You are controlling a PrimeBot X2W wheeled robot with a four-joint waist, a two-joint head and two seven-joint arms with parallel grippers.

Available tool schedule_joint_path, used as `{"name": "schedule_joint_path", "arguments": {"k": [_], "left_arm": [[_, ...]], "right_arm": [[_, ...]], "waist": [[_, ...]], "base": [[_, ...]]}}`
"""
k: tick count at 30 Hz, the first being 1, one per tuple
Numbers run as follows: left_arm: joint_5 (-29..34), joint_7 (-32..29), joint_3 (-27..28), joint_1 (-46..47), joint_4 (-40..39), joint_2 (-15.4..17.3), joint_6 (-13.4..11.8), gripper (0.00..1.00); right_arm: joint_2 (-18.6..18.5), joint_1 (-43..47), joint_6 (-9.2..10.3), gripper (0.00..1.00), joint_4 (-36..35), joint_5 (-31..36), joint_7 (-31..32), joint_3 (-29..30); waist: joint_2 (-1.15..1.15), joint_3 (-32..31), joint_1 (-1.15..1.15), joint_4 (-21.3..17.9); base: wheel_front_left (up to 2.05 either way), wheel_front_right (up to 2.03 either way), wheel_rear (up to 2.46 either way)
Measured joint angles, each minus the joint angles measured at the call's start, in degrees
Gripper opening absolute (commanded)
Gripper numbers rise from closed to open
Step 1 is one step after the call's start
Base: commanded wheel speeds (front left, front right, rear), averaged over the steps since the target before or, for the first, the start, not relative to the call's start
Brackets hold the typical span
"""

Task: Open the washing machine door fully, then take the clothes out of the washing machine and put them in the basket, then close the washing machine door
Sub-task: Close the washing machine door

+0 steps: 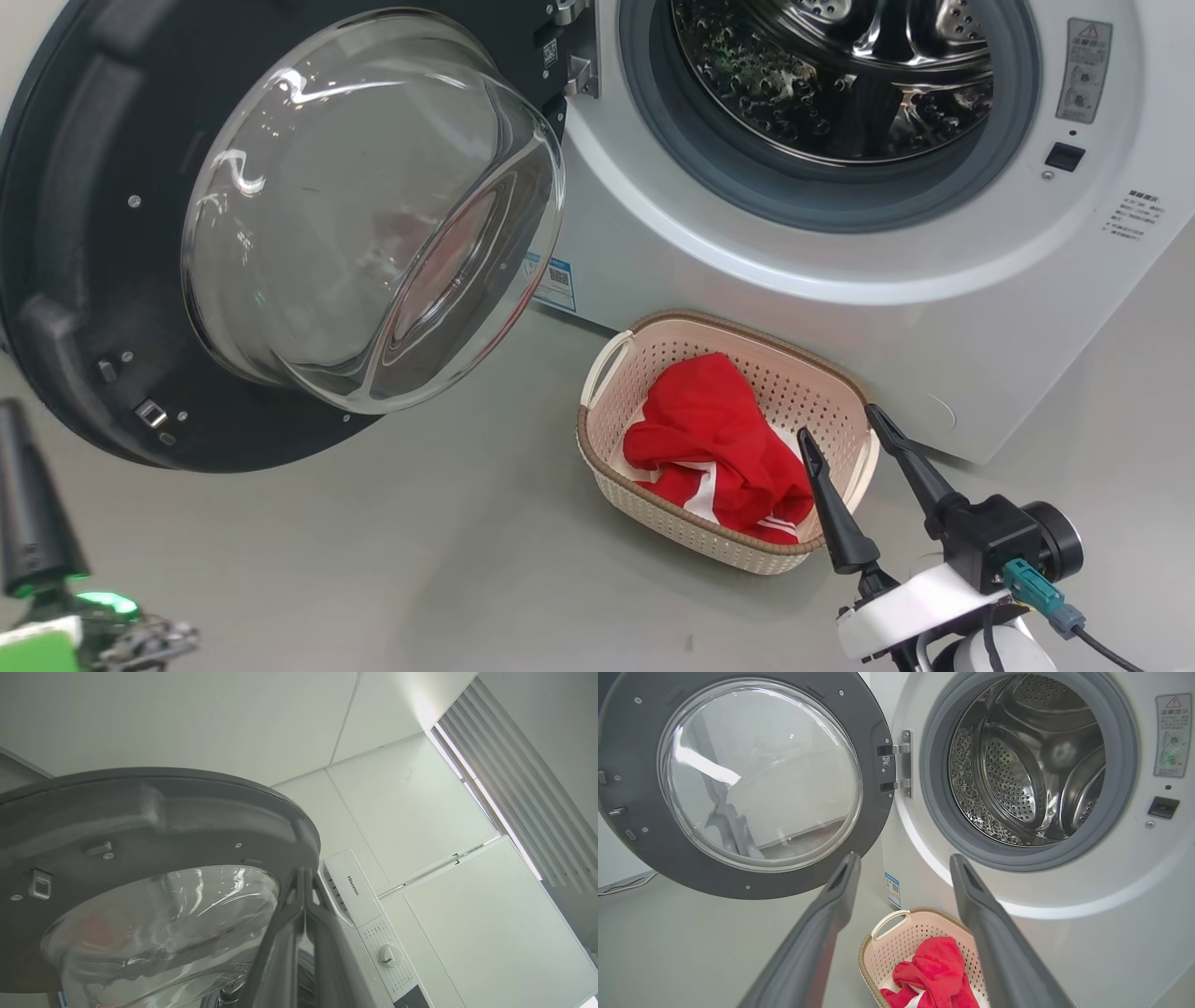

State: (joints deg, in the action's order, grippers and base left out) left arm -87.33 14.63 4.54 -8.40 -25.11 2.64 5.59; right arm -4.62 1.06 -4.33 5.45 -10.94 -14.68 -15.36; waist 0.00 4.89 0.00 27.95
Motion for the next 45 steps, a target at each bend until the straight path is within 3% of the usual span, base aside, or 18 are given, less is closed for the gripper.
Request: {"name": "schedule_joint_path", "arguments": {"k": [5,11,26,33,45], "left_arm": [[-2.44,-0.05,6.54,0.94,1.31,0.78,0.01,0.00],[-7.70,-3.99,11.76,2.25,6.75,7.01,-0.01,0.00],[-19.00,-16.47,14.17,7.10,22.08,17.20,-4.08,0.00],[-22.12,-20.82,14.48,10.25,27.18,19.72,-4.57,0.00],[-24.52,-24.75,14.29,14.41,34.46,20.94,-4.60,0.00]], "right_arm": [[-0.12,-0.51,0.03,1.00,-0.24,0.02,0.01,-0.07],[-0.59,-0.68,0.02,1.00,-0.55,0.26,0.45,-0.31],[-1.47,-2.30,-0.12,1.00,-1.27,0.97,1.79,-1.23],[-1.85,-3.60,-0.15,1.00,-1.88,1.07,2.36,-1.75],[-2.49,-4.59,-0.30,1.00,-2.30,1.43,3.01,-1.74]], "waist": [[0.00,0.68,0.00,0.33],[0.00,1.58,0.00,0.48],[0.00,3.90,0.00,-0.72],[0.00,5.17,0.00,-1.84],[0.00,7.31,0.00,-3.56]], "base": [[0.00,0.00,0.00],[0.00,0.00,0.00],[0.00,0.00,0.00],[0.00,0.00,0.00],[0.00,0.00,0.00]]}}
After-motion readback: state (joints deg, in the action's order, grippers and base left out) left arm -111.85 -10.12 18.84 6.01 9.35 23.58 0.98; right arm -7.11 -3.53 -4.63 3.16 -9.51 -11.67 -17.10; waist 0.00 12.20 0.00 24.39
